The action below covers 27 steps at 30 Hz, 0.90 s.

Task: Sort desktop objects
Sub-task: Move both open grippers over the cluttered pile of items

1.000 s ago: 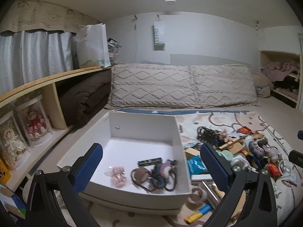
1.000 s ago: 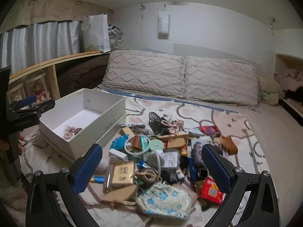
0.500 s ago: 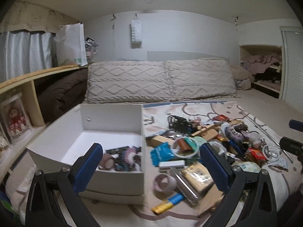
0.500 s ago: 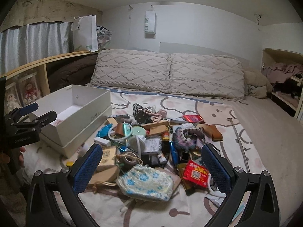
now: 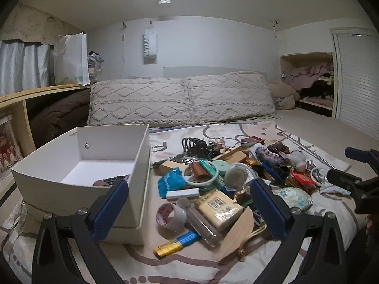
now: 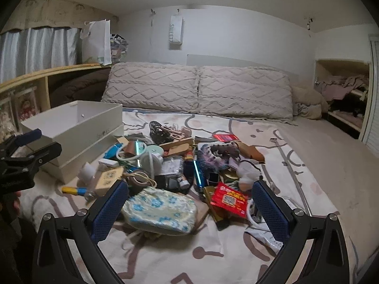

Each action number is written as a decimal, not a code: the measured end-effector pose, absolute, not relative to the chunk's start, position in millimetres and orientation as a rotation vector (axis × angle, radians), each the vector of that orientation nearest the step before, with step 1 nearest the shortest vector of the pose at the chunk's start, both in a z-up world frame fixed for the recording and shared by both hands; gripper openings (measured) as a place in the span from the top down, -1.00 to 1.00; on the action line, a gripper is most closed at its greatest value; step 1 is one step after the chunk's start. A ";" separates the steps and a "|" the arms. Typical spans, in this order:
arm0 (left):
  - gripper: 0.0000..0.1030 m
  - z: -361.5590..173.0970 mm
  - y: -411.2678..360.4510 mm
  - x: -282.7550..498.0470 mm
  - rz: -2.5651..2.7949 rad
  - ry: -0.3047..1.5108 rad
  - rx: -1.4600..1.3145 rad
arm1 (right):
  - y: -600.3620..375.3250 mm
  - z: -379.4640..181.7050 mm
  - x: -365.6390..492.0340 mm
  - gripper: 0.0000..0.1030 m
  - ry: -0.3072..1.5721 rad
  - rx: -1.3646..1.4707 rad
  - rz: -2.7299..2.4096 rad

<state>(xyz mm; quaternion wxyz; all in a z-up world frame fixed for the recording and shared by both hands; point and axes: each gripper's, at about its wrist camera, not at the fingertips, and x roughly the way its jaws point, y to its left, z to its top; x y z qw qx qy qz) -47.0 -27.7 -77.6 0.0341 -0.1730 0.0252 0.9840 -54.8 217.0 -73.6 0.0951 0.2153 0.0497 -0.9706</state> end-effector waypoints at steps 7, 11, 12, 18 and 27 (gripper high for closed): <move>-1.00 -94.7 -19.3 -44.3 2.992 0.063 -0.547 | 217.7 -89.4 -46.7 -1.00 0.154 0.578 -2.921; -1.00 -102.7 -11.7 -44.1 2.986 0.085 -0.553 | 217.5 -95.9 -43.9 -1.00 0.134 0.541 -2.909; -1.00 -104.8 -10.0 -44.6 2.985 0.091 -0.559 | 216.8 -98.9 -44.4 -1.00 0.131 0.548 -2.900; -1.00 -111.7 -6.0 -47.6 2.978 0.109 -0.571 | 214.1 -114.6 -46.5 -1.00 0.140 0.601 -2.892; -1.00 -120.2 -6.7 -53.8 2.971 0.104 -0.622 | 220.5 -127.3 -56.3 -1.00 0.086 0.703 -2.859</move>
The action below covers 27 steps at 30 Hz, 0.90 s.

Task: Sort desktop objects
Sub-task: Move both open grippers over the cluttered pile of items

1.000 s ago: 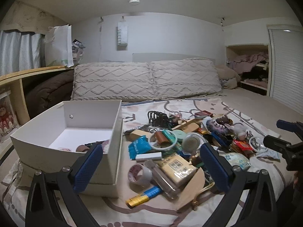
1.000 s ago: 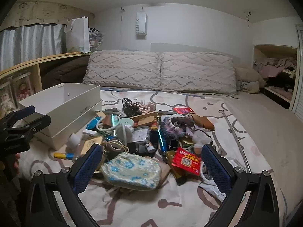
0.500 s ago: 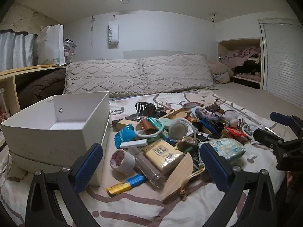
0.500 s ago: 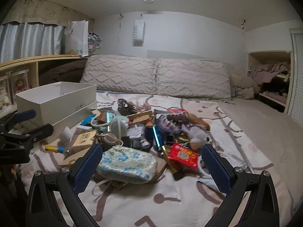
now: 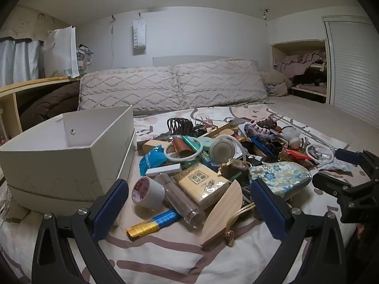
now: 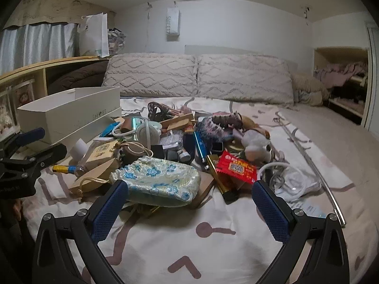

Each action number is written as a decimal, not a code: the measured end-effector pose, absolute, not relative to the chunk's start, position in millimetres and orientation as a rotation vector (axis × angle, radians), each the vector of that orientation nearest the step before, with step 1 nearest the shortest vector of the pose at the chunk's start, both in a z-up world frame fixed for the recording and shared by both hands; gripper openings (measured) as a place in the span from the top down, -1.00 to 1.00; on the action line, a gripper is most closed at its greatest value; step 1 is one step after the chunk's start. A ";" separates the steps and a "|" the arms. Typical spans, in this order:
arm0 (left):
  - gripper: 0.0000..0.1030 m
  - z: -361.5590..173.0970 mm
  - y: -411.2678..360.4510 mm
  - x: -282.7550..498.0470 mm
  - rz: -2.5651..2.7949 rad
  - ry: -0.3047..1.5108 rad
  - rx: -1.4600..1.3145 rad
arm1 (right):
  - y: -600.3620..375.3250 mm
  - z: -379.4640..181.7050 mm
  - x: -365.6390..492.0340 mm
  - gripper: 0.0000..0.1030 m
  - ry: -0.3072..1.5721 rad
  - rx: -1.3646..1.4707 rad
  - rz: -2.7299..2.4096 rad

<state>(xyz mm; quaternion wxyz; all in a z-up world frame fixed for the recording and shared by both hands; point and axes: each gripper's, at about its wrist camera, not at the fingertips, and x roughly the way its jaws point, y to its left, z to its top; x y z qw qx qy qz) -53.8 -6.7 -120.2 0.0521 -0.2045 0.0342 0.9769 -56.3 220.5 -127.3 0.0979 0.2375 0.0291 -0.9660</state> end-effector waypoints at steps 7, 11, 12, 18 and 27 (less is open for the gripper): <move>-1.00 -130.8 -3.5 -64.5 2.970 0.127 -0.713 | 227.7 -141.0 -68.3 -1.00 -0.005 0.844 -2.798; -1.00 -137.1 -5.3 -73.1 2.976 0.118 -0.773 | 231.6 -148.0 -75.4 -1.00 -0.049 0.913 -2.778; -1.00 -138.5 -6.1 -75.4 2.978 0.112 -0.788 | 232.2 -150.0 -77.0 -1.00 -0.062 0.931 -2.769; -1.00 -146.2 -5.5 -86.6 2.978 0.114 -0.850 | 230.5 -158.4 -81.0 -1.00 -0.073 0.995 -2.727; -1.00 -154.4 12.9 -88.2 2.897 0.220 -0.882 | 226.5 -166.5 -83.5 -1.00 -0.058 1.054 -2.690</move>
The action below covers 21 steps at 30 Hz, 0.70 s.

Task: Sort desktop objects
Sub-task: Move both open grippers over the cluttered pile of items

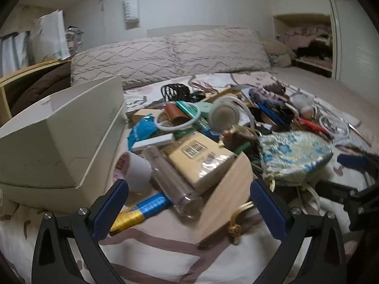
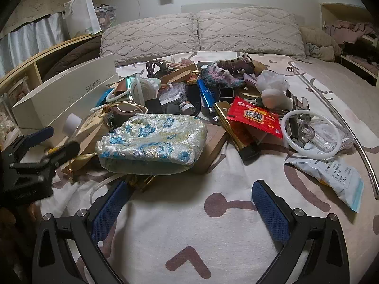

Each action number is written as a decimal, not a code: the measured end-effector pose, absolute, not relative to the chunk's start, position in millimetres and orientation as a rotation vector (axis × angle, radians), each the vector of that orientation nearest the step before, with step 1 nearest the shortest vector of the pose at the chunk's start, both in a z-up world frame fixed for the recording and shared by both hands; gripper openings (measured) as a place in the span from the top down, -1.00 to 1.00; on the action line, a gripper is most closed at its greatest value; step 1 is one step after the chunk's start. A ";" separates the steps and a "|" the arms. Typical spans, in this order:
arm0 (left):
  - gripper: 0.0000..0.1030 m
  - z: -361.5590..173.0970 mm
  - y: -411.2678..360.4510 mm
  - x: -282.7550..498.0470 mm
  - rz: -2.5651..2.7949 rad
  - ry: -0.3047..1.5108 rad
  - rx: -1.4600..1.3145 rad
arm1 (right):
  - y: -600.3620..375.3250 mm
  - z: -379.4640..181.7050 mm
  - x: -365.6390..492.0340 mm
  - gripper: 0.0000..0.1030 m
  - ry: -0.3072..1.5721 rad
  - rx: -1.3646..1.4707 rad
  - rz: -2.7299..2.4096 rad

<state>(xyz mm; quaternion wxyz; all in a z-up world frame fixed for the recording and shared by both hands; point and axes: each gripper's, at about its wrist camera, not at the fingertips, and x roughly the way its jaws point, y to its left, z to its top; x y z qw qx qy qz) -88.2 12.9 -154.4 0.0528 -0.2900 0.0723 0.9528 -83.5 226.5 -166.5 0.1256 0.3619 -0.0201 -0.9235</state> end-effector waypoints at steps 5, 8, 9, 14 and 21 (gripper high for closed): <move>-1.00 -156.6 23.2 -84.5 2.833 0.260 -0.877 | 226.5 -167.5 -84.4 -1.00 -0.057 1.064 -2.684; -1.00 -158.6 27.1 -84.9 2.806 0.268 -0.890 | 225.4 -167.9 -86.2 -1.00 -0.046 1.070 -2.684; -1.00 -159.6 27.7 -85.4 2.799 0.267 -0.897 | 224.8 -168.2 -86.1 -1.00 -0.039 1.071 -2.684; -0.89 -163.6 26.3 -89.6 2.772 0.235 -0.942 | 223.4 -169.3 -87.1 -1.00 -0.026 1.077 -2.684; -0.85 -180.2 13.0 -104.7 2.708 0.058 -1.135 | 219.8 -172.0 -88.8 -1.00 0.002 1.089 -2.691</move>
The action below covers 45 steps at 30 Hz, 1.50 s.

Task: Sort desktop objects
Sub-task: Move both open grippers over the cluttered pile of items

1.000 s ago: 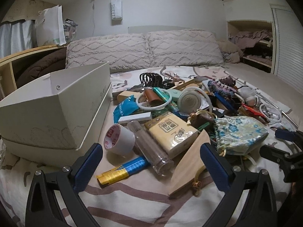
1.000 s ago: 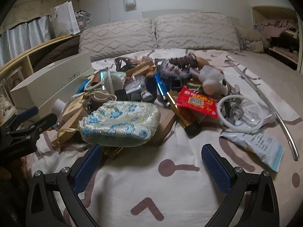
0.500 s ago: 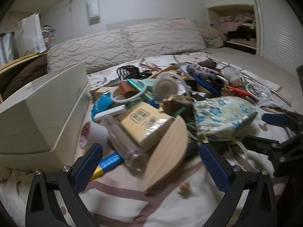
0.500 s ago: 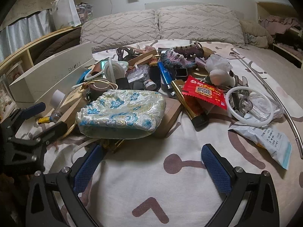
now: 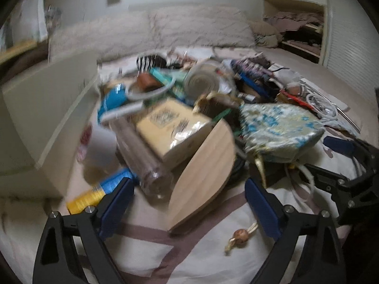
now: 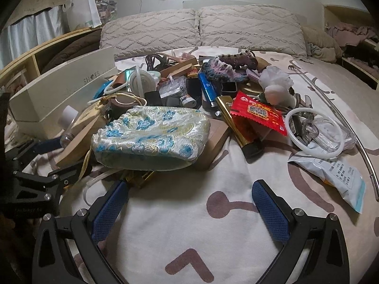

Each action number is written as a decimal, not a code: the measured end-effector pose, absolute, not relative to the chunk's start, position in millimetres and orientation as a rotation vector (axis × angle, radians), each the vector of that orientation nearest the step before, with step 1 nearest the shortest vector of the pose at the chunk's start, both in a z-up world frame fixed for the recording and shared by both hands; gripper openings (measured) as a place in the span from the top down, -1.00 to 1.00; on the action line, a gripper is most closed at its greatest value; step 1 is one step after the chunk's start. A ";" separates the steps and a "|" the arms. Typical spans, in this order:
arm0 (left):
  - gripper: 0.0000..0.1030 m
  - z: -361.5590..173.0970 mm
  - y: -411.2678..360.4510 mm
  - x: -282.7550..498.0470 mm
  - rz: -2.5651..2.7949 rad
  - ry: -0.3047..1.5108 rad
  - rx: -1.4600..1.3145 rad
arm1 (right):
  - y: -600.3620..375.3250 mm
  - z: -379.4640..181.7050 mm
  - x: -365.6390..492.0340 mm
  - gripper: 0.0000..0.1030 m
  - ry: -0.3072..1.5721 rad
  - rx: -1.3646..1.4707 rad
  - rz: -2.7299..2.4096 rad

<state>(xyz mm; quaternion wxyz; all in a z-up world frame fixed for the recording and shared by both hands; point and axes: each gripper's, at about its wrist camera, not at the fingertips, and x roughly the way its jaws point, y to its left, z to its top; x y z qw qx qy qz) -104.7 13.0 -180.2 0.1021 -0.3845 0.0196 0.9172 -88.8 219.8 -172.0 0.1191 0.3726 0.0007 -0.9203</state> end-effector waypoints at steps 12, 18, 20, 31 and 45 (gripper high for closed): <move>-0.87 -184.5 11.1 -104.3 2.701 0.013 -1.167 | 214.3 -176.6 -87.2 -1.00 0.055 1.106 -2.725; -0.92 -183.7 8.7 -104.0 2.686 -0.019 -1.158 | 220.8 -176.3 -89.5 -1.00 -0.014 1.127 -2.696; -0.89 -182.2 6.3 -103.4 2.683 -0.045 -1.144 | 219.9 -177.1 -88.8 -1.00 -0.018 1.122 -2.698; -0.58 -177.5 5.8 -99.9 2.674 -0.074 -1.102 | 220.6 -173.3 -83.7 -1.00 -0.029 1.084 -2.731; -0.07 -175.8 3.9 -96.0 2.676 -0.072 -1.105 | 226.0 -158.9 -79.3 -0.90 -0.161 0.938 -2.653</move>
